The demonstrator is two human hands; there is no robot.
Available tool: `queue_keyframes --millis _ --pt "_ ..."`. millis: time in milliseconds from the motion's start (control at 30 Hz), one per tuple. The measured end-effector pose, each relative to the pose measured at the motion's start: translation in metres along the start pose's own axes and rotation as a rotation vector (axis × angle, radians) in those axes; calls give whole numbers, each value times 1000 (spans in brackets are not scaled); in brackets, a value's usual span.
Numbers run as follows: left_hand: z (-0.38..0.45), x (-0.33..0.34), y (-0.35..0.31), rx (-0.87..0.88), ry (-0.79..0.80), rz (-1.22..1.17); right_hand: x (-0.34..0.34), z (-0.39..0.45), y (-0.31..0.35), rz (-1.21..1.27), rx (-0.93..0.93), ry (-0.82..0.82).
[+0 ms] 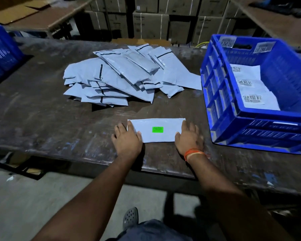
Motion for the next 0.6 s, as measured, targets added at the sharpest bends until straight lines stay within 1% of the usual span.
queue_keyframes --millis 67,167,233,333,400,500,600 --pt "-4 -11 -2 -43 -41 -70 -8 3 4 72 37 -34" --pt "3 -11 -2 -101 34 -251 -7 8 5 164 56 -13" --pt "8 -11 4 -164 60 -406 -4 14 -1 311 84 3" --pt "12 -20 9 -133 26 -494 7 21 -6 660 75 65" --pt "14 -26 19 -127 6 -553 12 22 -8 886 65 65" --pt "18 -41 41 -136 -58 -582 4 15 4 1048 14 54" --pt "25 -57 63 -99 -115 -631 -8 11 29 1145 -55 60"
Point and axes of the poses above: each hand's wrist, its own z-axis towards the middle knuckle, its own x-axis out of the palm, y = z × x, the point moved 10 cm from there along z, towards the middle knuckle
